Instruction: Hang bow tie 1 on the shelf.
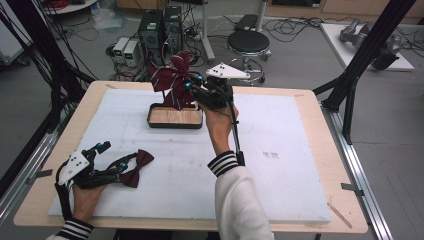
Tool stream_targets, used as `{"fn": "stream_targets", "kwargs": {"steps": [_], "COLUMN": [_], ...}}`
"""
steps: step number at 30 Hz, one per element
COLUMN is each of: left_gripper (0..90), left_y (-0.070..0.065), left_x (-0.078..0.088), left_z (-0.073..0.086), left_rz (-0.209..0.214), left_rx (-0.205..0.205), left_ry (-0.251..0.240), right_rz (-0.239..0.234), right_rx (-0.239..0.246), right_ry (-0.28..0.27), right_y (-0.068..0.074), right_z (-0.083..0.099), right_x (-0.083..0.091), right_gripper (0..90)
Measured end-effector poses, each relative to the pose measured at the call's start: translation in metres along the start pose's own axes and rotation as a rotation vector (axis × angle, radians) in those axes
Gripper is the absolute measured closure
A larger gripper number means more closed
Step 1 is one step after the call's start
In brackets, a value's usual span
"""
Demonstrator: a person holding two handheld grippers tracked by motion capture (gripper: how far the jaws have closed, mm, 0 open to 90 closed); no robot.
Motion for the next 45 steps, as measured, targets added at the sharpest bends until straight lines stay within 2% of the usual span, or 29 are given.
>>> {"fn": "stream_targets", "kwargs": {"steps": [11,17,21,28,37,45], "left_gripper": [14.3,14.3,14.3,14.3,14.2,14.3], "left_y": [0.000,0.001,0.001,0.001,0.001,0.000], "left_x": [0.000,0.000,0.000,0.000,0.000,0.000], "left_z": [0.000,0.000,0.000,0.000,0.000,0.000], "left_rz": [-0.001,-0.001,0.000,0.002,0.002,0.002], "left_rx": [0.002,0.000,0.003,0.004,0.001,0.002], "left_ry": [0.002,0.003,0.001,0.000,-0.001,-0.003], "right_rz": [0.030,0.052,0.079,0.108,0.147,0.199], "right_rx": [-0.040,-0.041,-0.045,-0.052,-0.031,-0.024], "right_ry": [-0.006,-0.011,0.003,0.017,0.042,0.078], "right_y": [-0.020,-0.029,-0.040,-0.052,-0.066,-0.088], "right_z": [0.000,-0.004,0.001,0.005,0.007,0.018], "right_x": [-0.008,-0.018,-0.022,-0.020,-0.012,-0.001], "right_gripper": [75.5,75.5,75.5,75.5,75.5,75.4]}}
Point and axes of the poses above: each handheld gripper's, and its own axes: x roughly backward along the jaws, z roughly out of its underside, y roughly to its left, the point moved 9 cm from there along -x, roughly forward along the jaws, and after that the axes turned 10 degrees about -y, right-handed, at the moved point
